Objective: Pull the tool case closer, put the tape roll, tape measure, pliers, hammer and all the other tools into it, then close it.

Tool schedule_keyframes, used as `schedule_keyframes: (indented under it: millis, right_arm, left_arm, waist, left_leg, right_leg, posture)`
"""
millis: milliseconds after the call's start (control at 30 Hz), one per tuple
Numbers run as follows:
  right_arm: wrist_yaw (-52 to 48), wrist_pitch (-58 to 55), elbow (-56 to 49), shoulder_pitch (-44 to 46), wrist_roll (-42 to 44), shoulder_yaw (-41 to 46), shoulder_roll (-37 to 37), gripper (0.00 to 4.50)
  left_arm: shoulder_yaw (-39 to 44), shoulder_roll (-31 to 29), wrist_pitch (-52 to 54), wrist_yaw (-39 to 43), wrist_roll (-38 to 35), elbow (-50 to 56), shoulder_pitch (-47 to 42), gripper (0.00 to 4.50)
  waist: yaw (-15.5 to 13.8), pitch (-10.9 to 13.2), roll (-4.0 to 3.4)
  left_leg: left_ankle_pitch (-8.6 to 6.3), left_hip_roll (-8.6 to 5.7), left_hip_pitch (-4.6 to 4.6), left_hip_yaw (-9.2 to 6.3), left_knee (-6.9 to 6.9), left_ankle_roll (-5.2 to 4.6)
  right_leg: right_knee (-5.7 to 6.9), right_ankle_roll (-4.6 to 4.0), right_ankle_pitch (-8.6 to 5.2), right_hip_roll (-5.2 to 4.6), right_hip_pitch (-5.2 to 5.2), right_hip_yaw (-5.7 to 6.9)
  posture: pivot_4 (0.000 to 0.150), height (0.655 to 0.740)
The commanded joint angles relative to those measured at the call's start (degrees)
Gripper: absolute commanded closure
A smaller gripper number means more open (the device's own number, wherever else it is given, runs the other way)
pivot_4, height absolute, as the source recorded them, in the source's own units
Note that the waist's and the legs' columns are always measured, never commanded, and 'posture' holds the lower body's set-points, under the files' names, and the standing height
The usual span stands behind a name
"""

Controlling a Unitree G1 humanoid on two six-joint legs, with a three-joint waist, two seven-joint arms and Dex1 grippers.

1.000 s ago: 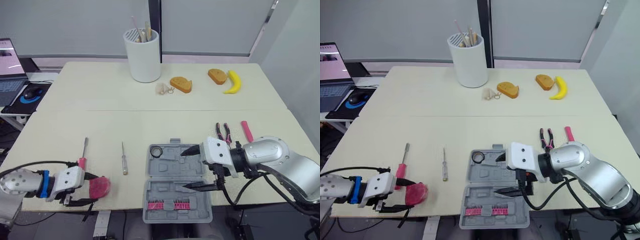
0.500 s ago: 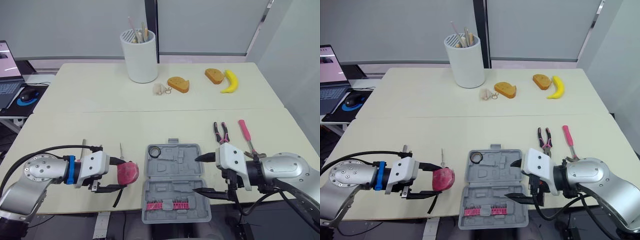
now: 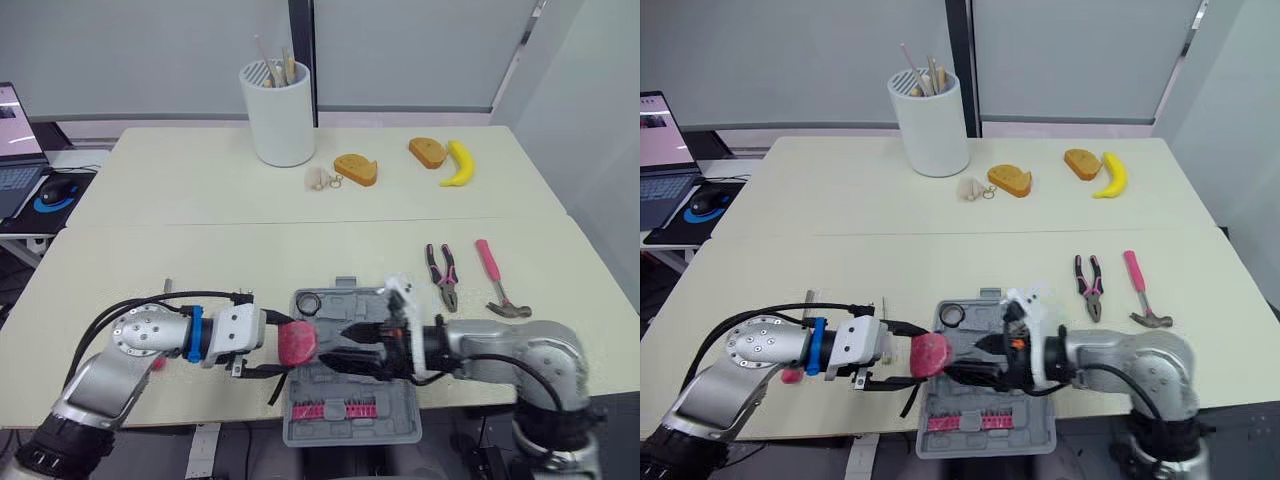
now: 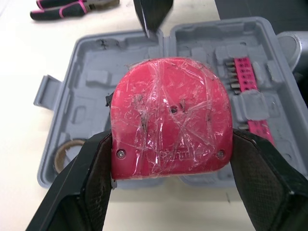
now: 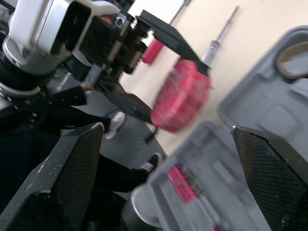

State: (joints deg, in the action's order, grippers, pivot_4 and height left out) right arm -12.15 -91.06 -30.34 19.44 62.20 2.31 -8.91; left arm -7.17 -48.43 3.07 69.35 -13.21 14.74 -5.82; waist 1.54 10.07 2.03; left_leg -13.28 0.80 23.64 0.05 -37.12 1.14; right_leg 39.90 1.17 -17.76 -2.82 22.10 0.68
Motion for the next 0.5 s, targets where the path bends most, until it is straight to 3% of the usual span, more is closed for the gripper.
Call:
schedule_keyframes:
  millis: [33,333,433,500]
  right_arm:
    - [5.19,-1.44,3.67,1.93,1.74,2.32,3.33,0.0]
    - [12.62,-1.44,10.31,3.7,7.85,3.33,7.8,0.0]
    - [14.36,-1.44,11.31,3.84,8.99,3.2,8.17,0.54]
    - [15.47,-1.44,11.98,3.97,9.51,3.48,8.6,1.21]
  left_arm:
    - [-0.67,0.75,-0.05,-0.39,0.02,1.5,-1.36,1.36]
    - [-1.68,1.7,1.66,-0.95,0.12,2.95,-3.91,1.36]
    - [-1.79,2.29,2.11,-1.36,0.17,3.29,-4.58,1.36]
    - [-1.95,2.48,2.51,-1.48,0.12,3.53,-5.01,1.36]
  waist:
    - [0.01,-0.01,0.02]
    - [0.13,-0.01,0.01]
    - [0.14,-0.01,0.01]
    - [0.15,-0.01,0.01]
  left_leg:
    - [0.0,-0.02,0.03,0.0,0.0,0.0]
    - [0.01,-0.02,0.1,-0.04,-0.01,-0.01]
    - [0.01,0.0,0.1,-0.03,-0.01,-0.02]
    - [0.01,-0.01,0.1,-0.03,-0.01,-0.02]
  right_leg:
    - [-0.01,0.0,0.0,-0.01,0.02,-0.01]
    - [0.02,0.01,0.01,0.02,0.09,0.0]
    - [0.03,0.01,0.0,0.05,0.1,-0.01]
    - [0.02,0.01,0.01,0.05,0.1,-0.01]
  posture:
    - [0.15,0.7303]
    - [0.15,0.7303]
    - [0.15,0.7303]
    - [0.15,0.7303]
